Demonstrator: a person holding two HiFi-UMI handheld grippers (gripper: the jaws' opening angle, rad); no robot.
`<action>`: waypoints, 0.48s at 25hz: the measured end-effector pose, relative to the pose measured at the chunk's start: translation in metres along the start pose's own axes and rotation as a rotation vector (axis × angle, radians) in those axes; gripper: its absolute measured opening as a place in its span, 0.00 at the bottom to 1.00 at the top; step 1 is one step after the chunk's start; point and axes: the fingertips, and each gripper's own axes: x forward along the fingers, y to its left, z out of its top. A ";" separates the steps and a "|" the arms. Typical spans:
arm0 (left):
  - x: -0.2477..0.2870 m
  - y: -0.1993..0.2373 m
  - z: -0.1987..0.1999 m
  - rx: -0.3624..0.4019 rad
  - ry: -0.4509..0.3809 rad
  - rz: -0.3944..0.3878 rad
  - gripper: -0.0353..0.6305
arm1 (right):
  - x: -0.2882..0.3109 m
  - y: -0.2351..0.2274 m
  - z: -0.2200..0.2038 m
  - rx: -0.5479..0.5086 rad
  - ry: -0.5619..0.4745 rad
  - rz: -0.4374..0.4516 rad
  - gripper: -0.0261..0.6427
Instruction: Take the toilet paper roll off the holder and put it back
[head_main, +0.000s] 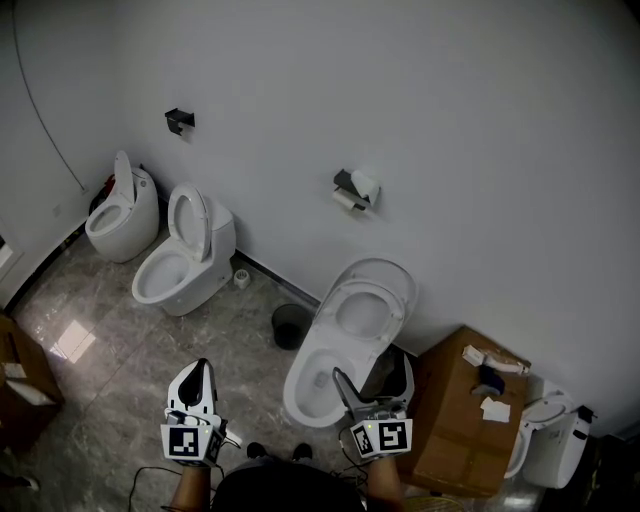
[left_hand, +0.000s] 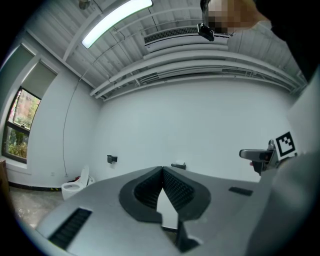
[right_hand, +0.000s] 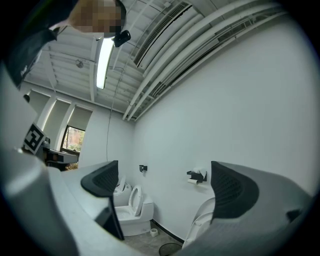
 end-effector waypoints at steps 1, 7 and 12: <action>-0.003 0.006 0.000 -0.003 0.000 0.002 0.06 | 0.001 0.007 0.000 0.000 0.000 0.001 0.87; -0.021 0.041 0.000 0.008 -0.005 0.006 0.06 | 0.006 0.045 -0.004 0.006 0.000 0.011 0.87; -0.025 0.065 0.003 0.015 -0.008 0.000 0.06 | 0.018 0.075 -0.004 0.004 0.002 0.024 0.87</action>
